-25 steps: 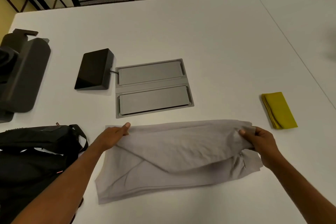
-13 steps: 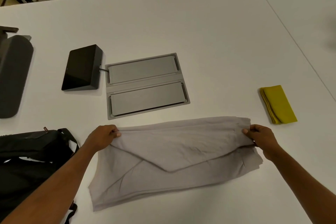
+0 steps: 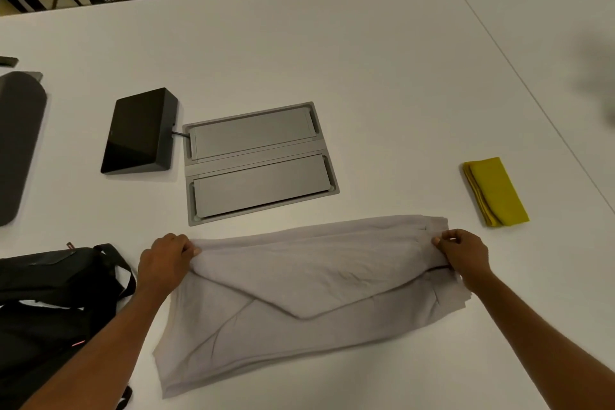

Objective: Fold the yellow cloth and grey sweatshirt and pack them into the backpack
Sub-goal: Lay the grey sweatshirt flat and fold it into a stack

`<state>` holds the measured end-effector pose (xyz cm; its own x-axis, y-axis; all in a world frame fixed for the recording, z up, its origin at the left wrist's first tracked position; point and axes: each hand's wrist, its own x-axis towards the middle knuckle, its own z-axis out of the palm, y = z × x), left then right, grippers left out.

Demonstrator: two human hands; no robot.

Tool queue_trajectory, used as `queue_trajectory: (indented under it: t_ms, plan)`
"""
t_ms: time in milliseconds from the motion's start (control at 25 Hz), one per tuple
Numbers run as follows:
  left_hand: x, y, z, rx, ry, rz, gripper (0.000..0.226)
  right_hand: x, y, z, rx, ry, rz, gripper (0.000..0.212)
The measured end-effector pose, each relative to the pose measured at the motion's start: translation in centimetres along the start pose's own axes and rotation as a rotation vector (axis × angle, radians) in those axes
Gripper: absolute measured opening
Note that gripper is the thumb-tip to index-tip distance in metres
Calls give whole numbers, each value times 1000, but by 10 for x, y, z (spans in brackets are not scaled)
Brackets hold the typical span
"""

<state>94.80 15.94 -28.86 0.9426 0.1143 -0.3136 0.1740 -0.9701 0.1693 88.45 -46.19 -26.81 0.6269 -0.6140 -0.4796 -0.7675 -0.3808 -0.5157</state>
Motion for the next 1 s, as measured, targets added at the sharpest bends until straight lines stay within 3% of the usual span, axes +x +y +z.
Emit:
queue_trajectory:
  t_ms: [80,160,280,400,480,560,800,1000]
  plan:
    - [-17,15,7,7,215,12,6,-18,-11,12,-133,184,-123,34]
    - [-43,48,22,-66,368,65,21,-46,-20,39,-169,280,-349,40]
    - [-90,121,58,-209,341,248,44,-109,-31,105,-120,83,-686,52]
    - [-119,177,92,-214,176,435,60,-165,-40,163,-185,-221,-1023,64]
    - [-124,186,110,-110,89,468,77,-181,-43,185,-300,-405,-1058,73]
    - [-124,183,121,-13,51,431,78,-175,-34,195,-389,-442,-1036,77]
    - [-122,186,125,45,77,355,72,-102,5,159,-658,-226,-1134,79]
    - [-123,186,124,46,80,363,73,-59,24,107,-741,-114,-1053,83]
